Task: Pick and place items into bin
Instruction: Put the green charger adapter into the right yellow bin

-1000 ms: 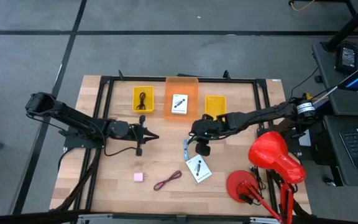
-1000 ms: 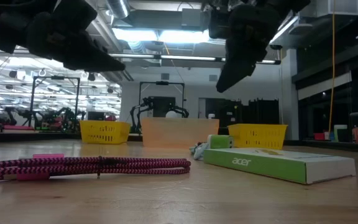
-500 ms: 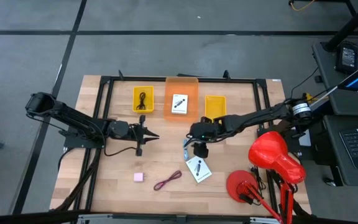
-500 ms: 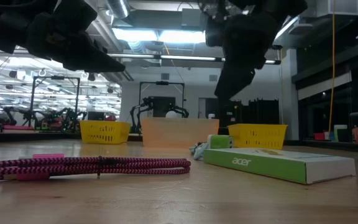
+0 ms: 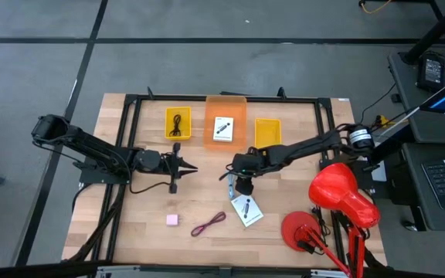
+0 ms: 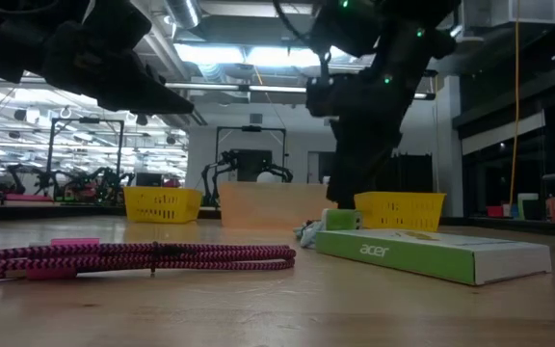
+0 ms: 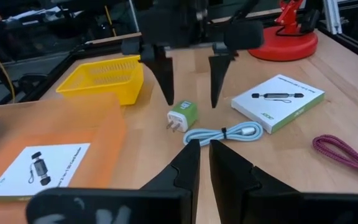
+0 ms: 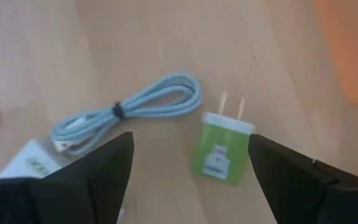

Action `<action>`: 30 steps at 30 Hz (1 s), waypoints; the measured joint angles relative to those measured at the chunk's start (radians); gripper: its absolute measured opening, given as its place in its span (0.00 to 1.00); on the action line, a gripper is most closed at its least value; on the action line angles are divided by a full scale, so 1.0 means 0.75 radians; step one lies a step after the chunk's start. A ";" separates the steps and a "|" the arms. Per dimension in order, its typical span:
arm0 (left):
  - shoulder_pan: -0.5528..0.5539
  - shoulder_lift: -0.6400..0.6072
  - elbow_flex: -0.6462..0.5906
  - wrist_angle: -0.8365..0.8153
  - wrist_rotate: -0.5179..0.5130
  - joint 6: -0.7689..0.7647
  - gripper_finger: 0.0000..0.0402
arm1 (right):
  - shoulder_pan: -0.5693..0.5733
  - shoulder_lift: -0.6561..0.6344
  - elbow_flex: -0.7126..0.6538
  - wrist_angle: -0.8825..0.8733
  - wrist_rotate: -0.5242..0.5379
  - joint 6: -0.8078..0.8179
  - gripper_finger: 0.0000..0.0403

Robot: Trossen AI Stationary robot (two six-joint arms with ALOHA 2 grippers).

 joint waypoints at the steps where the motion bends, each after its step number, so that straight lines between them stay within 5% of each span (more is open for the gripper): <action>1: 0.000 0.000 0.000 0.000 -0.003 0.000 0.08 | -0.005 0.010 0.000 0.000 0.001 -0.003 0.75; 23: 0.000 0.000 0.000 -0.017 -0.003 -0.004 0.08 | -0.070 0.155 0.002 0.035 0.035 -0.038 0.74; 30: 0.000 0.000 0.000 -0.017 -0.003 -0.004 0.08 | -0.078 0.154 0.003 0.037 0.034 -0.035 0.57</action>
